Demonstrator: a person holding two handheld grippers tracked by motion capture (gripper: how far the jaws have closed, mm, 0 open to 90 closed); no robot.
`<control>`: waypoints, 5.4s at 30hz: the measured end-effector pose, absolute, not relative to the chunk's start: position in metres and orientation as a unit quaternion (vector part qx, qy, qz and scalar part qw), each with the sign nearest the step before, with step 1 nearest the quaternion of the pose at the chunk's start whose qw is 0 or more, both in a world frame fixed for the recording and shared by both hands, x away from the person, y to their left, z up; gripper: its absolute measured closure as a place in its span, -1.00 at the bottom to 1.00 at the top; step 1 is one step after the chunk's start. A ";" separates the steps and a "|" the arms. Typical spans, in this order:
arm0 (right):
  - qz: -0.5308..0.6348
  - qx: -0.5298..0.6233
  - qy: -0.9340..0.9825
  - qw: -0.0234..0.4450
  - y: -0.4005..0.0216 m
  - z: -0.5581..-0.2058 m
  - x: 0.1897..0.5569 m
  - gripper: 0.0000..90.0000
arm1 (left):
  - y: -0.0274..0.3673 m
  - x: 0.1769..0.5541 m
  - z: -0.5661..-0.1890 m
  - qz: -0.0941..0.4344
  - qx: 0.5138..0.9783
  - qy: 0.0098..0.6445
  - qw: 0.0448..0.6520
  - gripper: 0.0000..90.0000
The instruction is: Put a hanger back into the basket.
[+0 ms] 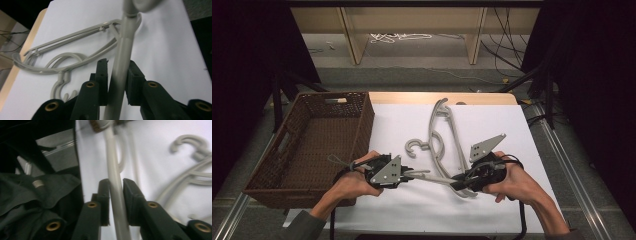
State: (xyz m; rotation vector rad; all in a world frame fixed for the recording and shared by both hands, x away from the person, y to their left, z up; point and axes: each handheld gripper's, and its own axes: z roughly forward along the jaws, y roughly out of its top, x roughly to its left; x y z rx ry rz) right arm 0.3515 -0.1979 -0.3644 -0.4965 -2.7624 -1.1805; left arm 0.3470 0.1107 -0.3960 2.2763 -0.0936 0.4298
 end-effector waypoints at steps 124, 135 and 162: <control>-0.458 -0.375 -0.787 -0.175 -0.219 -0.419 0.320 -0.62 | 0.390 0.405 -0.390 0.204 0.815 0.447 0.309 0.76; -0.458 -0.374 -0.787 -0.175 -0.220 -0.419 0.321 -0.62 | 0.381 0.414 -0.412 0.188 0.812 0.466 0.296 0.76; -0.462 -0.370 -0.786 -0.176 -0.218 -0.423 0.323 -0.62 | 0.395 0.415 -0.411 0.236 0.733 0.578 0.270 0.09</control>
